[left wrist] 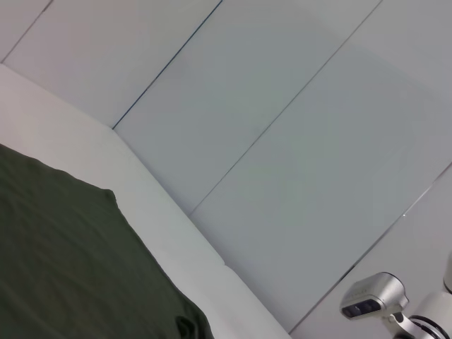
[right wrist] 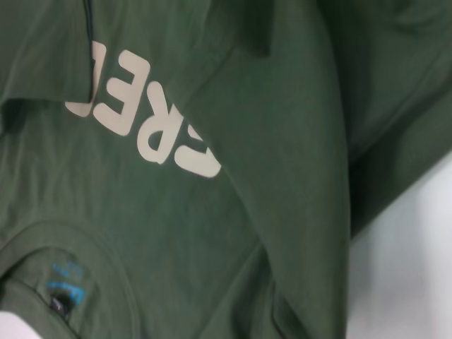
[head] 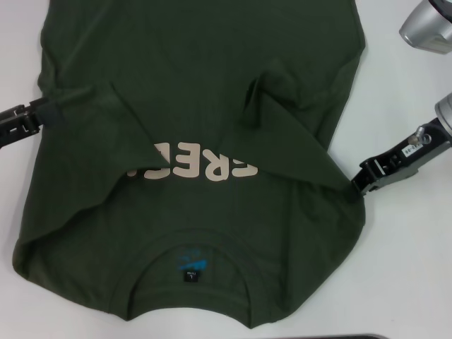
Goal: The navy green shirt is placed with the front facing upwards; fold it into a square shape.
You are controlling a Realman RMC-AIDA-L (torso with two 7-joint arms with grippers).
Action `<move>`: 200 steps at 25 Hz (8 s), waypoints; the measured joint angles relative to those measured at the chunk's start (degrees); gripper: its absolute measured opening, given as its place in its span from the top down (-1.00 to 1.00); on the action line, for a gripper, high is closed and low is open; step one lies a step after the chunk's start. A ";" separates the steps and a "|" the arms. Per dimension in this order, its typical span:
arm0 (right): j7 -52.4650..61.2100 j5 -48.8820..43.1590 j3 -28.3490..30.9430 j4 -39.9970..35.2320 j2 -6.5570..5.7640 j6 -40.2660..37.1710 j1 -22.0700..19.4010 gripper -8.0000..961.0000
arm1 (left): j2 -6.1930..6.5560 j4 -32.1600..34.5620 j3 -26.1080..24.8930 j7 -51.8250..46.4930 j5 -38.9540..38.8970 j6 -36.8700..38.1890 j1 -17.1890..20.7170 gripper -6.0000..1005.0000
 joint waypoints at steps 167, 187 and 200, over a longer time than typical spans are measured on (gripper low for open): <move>-26.80 31.55 22.98 4.38 -3.27 -10.28 -13.62 -0.65 | 5.57 6.21 2.16 -37.51 27.46 -3.00 4.33 -0.46; -26.81 31.54 22.98 4.78 -3.27 -10.28 -13.91 -0.65 | 4.45 5.80 2.11 -38.31 29.89 -5.74 3.71 -0.47; -26.81 31.33 22.98 4.83 -3.18 -10.28 -14.12 -0.65 | 3.84 5.41 2.45 -38.33 30.49 -6.63 2.74 -0.46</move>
